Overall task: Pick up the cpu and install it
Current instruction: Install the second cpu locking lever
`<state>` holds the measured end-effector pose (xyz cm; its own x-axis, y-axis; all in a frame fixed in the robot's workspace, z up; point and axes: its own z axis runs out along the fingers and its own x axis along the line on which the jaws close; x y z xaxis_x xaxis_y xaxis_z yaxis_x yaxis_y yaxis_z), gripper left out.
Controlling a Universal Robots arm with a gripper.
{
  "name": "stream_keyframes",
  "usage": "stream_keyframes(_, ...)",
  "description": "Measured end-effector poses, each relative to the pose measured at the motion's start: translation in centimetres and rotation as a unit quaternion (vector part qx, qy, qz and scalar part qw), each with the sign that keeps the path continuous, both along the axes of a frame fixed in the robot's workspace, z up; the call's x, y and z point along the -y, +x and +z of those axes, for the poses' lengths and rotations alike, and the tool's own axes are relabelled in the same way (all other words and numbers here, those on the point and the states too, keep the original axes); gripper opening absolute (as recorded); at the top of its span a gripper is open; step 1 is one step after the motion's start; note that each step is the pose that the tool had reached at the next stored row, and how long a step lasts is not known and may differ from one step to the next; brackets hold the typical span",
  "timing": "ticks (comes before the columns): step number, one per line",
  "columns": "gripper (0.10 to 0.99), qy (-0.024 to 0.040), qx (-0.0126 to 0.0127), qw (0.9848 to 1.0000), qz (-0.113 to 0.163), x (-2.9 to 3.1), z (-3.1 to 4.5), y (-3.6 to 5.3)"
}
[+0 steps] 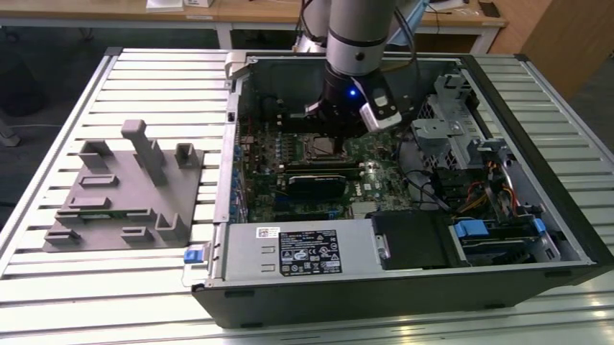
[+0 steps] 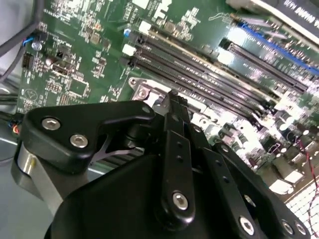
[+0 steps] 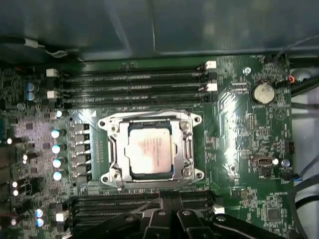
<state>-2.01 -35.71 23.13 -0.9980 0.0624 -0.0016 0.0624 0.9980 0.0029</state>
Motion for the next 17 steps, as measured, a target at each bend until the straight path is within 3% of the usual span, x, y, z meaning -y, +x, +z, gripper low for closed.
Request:
stream_keyframes(4,0.106,0.0013,0.0,1.0,0.0,0.3,-0.03,-1.37)
stream_keyframes(10,0.106,0.002,-0.0001,1.0,0.0,0.6,-0.11,-1.95)
stream_keyframes(14,0.106,0.0022,-0.0047,1.0,0.0,0.6,-0.52,-1.99)
stream_keyframes(15,0.106,0.0041,-0.0054,1.0,0.0,0.62,-0.55,-2.0)
stream_keyframes(17,0.106,0.0185,-0.0058,0.9998,0.0,0.7,-0.58,-2.0)
